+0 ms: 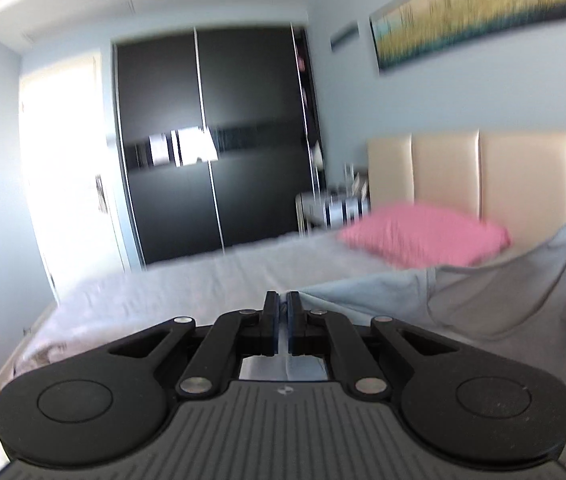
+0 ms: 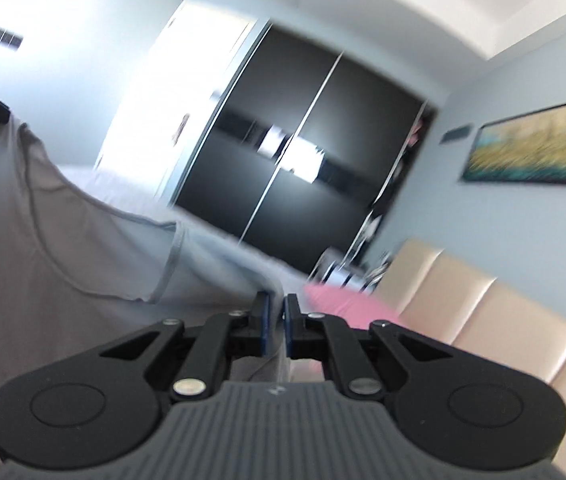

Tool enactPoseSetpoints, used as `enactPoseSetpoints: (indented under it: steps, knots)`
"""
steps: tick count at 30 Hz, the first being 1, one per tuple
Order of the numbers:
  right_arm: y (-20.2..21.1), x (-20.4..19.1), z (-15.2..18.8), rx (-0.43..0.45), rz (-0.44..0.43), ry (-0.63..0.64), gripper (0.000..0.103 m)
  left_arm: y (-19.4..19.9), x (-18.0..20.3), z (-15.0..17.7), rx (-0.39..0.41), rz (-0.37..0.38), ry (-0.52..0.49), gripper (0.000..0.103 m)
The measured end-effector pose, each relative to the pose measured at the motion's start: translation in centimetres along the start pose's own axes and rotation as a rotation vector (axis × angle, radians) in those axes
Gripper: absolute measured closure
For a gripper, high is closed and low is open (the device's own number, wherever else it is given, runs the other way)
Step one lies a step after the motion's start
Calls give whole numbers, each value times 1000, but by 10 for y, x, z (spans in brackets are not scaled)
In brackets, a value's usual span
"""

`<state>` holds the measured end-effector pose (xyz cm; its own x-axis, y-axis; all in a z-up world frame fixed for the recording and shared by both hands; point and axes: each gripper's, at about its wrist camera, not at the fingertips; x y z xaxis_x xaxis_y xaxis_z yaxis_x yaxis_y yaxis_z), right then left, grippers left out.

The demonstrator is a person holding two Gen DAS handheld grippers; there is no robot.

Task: Fold clothes
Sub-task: 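Lift the grey shirt high with both grippers to shake it out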

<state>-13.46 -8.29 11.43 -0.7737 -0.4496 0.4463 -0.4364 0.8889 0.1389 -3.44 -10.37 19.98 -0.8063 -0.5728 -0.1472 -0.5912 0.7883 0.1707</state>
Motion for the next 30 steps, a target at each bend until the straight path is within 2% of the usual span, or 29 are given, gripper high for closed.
enactPoseSetpoints:
  steps: [4, 9, 12, 15, 18, 21, 25, 30]
  knots:
    - [55, 5, -22, 162, 95, -24, 95, 66, 1, -36, 183, -20, 31, 101]
    - [104, 11, -42, 320, 177, -58, 95, 125, 12, -71, 352, -35, 29, 101]
    - [121, 16, -51, 389, 208, -66, 95, 140, 22, -88, 416, -40, 24, 101]
    - [125, 19, -59, 438, 215, -74, 95, 138, 26, -98, 434, -45, 26, 101]
    - [113, 18, -64, 449, 211, -83, 95, 119, 25, -97, 396, -46, 42, 101]
    - [83, 18, -60, 401, 185, -109, 95, 83, 17, -81, 294, -49, 59, 101]
    - [10, 7, -36, 229, 98, -136, 95, 3, 9, -35, 81, -70, 51, 101]
    - [-93, -20, 19, -7, 18, -136, 95, -102, 1, 38, -171, -95, 38, 101]
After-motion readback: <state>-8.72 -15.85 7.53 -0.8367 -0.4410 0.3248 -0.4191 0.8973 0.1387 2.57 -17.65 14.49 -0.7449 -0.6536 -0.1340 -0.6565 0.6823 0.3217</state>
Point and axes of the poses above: each gripper's, at about its wrist camera, not at the fingertips, and y roughly against the way its jaws point, x to its right, z to its underside, and after that the axes turned 7 degrees about -z, right-handed
